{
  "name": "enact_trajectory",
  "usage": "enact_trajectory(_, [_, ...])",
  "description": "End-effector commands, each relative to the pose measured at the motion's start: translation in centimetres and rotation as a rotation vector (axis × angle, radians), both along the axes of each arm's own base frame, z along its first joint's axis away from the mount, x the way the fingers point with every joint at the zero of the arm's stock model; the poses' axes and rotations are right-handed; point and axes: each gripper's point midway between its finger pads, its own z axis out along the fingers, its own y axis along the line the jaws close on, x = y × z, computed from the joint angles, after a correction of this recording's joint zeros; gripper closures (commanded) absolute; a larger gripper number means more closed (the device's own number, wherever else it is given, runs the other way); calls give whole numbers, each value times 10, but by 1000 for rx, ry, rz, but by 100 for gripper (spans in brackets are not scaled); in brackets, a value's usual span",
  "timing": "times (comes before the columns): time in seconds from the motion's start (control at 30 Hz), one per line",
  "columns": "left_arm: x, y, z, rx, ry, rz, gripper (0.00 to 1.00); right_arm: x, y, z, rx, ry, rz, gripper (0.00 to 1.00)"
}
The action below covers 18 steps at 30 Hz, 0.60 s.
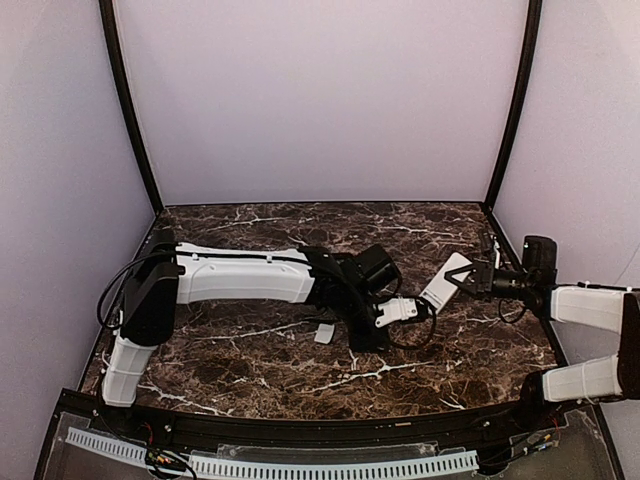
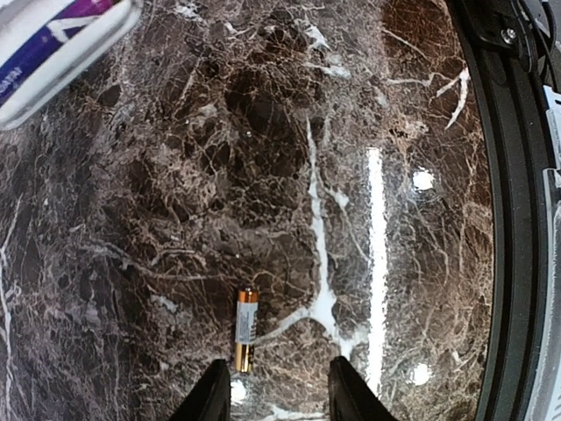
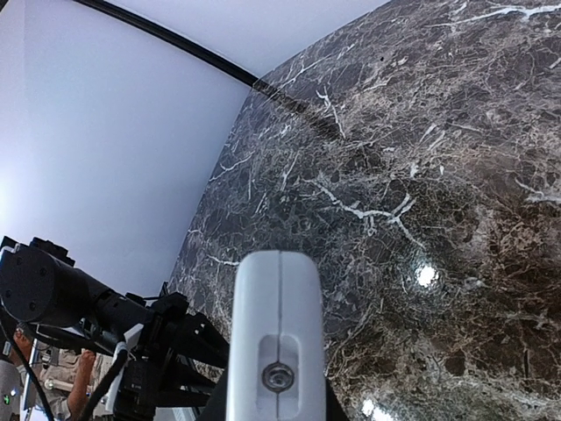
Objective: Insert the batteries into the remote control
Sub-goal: Pick up the battery from the center of the board.
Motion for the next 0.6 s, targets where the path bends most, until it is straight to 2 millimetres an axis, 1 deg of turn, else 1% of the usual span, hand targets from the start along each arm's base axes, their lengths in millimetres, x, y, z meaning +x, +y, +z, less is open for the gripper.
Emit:
enact_trajectory(0.0, [-2, 5, -8, 87, -28, -43, 63, -4, -5, -5, 10, 2, 17, 100])
enact_trajectory(0.03, [-3, 4, -15, 101, -27, -51, 63, -4, -5, -5, 10, 1, 17, 100])
enact_trajectory(0.3, [4, -5, -32, 129, -47, -55, 67, -5, -6, -5, 9, 0, 23, 100])
enact_trajectory(0.43, [6, -8, -41, 153, -52, -56, 72, -6, -5, -7, 9, 7, 32, 100])
enact_trajectory(0.53, [8, -4, -52, 189, -59, -62, 77, -6, -5, -7, 9, 12, 36, 100])
enact_trajectory(0.57, [8, -4, -53, 193, -61, -61, 78, -6, -5, -6, 11, 13, 39, 100])
